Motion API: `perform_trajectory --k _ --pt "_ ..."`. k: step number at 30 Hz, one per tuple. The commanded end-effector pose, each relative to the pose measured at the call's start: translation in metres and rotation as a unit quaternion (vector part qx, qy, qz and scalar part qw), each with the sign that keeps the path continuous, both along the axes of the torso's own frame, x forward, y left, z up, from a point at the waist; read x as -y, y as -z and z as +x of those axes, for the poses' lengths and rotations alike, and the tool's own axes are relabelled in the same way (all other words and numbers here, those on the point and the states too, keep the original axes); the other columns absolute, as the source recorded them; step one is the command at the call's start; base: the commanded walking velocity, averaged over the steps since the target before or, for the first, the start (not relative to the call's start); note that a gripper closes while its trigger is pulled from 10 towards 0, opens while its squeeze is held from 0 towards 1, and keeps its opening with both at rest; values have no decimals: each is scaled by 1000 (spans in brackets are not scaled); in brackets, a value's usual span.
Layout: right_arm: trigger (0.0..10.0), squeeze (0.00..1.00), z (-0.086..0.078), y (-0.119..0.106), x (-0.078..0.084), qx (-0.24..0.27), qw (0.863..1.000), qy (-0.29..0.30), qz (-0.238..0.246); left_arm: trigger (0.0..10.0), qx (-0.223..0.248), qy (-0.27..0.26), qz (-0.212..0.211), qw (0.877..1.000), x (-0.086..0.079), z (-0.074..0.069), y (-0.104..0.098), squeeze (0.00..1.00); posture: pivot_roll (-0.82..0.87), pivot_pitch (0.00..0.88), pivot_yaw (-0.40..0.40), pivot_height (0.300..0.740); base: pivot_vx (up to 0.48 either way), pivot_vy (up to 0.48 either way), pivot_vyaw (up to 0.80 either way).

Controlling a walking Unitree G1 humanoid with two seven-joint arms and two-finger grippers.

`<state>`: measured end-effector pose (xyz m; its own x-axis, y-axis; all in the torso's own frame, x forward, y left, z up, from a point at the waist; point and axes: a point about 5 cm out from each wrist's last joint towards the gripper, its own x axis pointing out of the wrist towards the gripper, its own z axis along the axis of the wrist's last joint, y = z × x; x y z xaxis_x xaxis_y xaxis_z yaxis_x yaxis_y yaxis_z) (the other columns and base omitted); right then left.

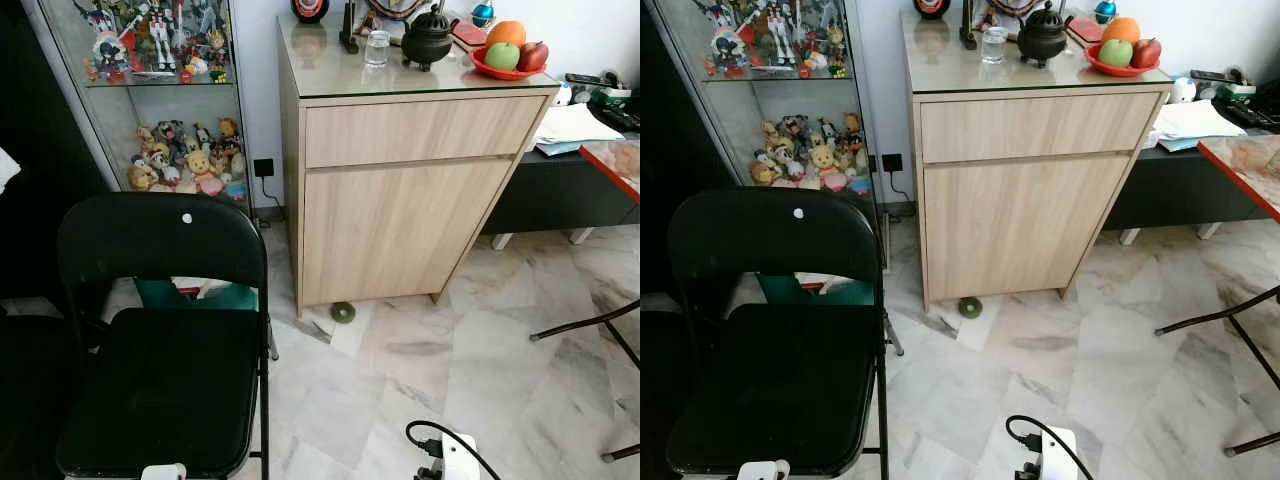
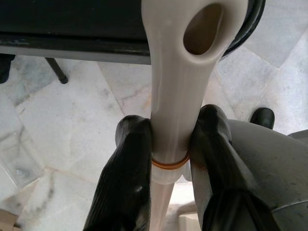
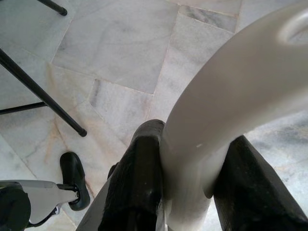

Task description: Sweep floor

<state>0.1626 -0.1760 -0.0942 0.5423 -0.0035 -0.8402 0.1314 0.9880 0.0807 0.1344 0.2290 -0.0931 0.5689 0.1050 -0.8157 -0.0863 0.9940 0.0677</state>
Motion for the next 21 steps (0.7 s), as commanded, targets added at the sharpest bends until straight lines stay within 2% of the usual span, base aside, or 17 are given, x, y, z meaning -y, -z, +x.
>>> perform_trajectory --k 1,21 --pt "10000 0 -3 2 -1 -11 1000 1 4 10000 -13 -8 -7 1000 -1 -10 3 0 62 73 -68 740 0 0 0" --pt "10000 0 -2 1 -3 -9 1000 -5 3 10000 -11 -6 -9 1000 1 -3 2 0 67 53 -69 740 -299 0 0"
